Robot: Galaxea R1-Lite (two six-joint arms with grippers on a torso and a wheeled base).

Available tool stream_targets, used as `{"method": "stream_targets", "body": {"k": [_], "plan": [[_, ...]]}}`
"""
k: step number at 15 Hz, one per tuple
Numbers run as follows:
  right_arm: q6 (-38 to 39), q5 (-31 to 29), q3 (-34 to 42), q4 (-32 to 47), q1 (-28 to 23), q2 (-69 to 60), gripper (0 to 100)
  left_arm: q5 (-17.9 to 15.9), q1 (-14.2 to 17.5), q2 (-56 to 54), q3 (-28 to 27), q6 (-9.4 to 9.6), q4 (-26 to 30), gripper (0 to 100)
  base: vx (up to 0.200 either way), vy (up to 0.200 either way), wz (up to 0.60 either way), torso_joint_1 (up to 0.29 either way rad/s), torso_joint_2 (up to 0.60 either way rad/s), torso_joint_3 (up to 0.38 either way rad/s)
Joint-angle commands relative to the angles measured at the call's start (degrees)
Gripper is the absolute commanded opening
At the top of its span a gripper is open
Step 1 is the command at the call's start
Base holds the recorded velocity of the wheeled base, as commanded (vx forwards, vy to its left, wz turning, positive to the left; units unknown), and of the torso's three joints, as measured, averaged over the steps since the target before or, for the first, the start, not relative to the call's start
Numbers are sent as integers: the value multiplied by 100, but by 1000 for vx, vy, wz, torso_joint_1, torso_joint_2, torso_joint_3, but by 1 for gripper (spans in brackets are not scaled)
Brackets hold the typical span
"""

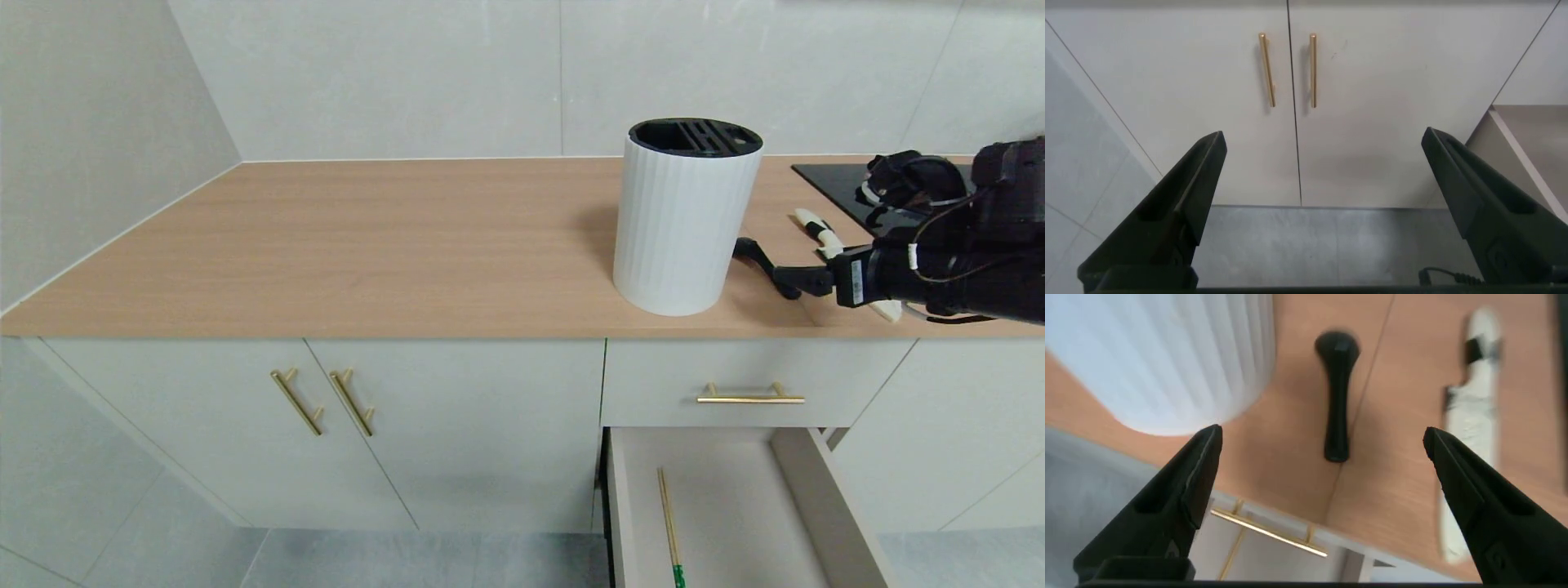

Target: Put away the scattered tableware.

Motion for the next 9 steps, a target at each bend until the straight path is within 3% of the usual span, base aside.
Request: {"method": "stream_targets", "body": {"k": [1, 9], "plan": [[67, 54, -101, -15, -8, 364, 100, 2, 2, 7, 0, 0, -4, 100, 0, 0, 0, 0, 0, 0], [480, 45, -426, -665, -34, 1226, 100, 2, 2, 7, 0, 0, -4, 100, 0, 0, 0, 0, 0, 0]]}}
